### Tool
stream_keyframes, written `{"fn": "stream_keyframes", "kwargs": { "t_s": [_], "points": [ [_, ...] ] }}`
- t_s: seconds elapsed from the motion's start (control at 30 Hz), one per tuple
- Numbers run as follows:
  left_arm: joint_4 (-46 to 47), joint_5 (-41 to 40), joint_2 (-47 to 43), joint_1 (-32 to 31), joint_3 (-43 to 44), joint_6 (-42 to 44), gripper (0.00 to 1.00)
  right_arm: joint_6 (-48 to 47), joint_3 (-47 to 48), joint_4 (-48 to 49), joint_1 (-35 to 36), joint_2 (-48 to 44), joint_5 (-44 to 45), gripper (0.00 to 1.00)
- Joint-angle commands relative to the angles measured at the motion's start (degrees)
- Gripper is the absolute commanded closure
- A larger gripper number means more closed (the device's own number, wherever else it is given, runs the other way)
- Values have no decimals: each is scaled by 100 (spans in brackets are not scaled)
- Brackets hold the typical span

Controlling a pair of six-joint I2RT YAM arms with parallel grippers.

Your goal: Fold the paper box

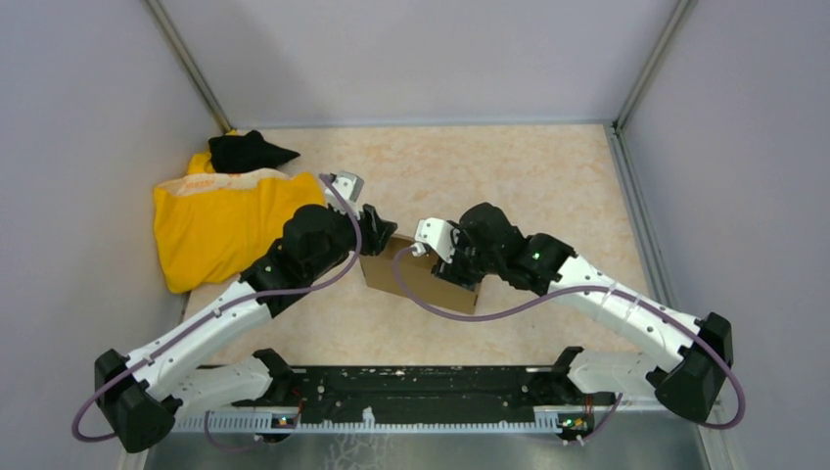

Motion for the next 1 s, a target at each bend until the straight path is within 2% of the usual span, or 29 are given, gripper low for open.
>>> {"fn": "stream_keyframes", "kwargs": {
  "t_s": [0.0,0.43,0.97],
  "points": [
    [416,29,-97,-38,-309,-247,47,248,-428,-443,-1,186,-226,88],
    [384,-64,-470,-106,-1193,-611,50,257,-534,-340,-1,205,-210,88],
    [641,-383,-295,-366,-1818,-1015,52,284,-639,-227,-1,227,-221,88]
  ]
}}
